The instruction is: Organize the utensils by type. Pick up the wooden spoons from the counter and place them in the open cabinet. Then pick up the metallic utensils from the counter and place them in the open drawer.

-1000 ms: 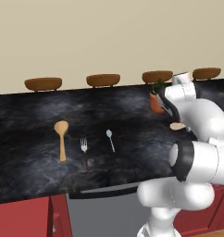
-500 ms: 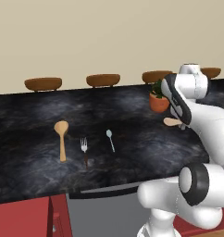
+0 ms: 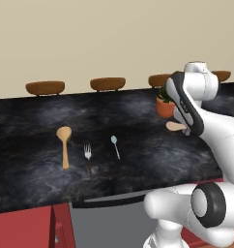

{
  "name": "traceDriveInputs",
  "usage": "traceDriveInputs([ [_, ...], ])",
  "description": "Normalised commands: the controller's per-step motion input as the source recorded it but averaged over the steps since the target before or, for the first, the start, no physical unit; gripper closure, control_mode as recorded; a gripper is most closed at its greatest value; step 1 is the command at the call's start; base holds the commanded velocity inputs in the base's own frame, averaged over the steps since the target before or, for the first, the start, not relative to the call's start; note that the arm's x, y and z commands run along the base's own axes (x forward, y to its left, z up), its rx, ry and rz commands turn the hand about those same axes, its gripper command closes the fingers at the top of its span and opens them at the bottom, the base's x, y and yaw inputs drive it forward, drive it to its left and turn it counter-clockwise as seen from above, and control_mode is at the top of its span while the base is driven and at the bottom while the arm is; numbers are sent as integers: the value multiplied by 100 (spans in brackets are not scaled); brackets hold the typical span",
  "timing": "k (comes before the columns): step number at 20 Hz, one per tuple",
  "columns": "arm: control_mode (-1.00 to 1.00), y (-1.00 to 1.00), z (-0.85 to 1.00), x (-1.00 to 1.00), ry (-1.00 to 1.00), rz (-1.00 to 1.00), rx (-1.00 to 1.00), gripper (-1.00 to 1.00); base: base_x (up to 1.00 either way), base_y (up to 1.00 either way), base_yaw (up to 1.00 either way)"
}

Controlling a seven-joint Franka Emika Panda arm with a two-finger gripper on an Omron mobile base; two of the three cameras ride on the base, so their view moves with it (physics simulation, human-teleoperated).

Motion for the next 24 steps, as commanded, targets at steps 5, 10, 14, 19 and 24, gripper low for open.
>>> traceDriveInputs([
  [5, -100, 0, 0, 0, 0, 0, 0, 100, 0, 0, 0],
  [10, -100, 0, 0, -12, 0, 0, 0, 100, 0, 0, 0],
  [14, 100, 2, 0, -30, -5, 0, 0, 100, -43, 1, 0],
  [19, 100, 0, 0, 0, 0, 0, 0, 100, -84, 1, 1],
  [24, 100, 0, 0, 0, 0, 0, 0, 100, -59, 8, 39],
])
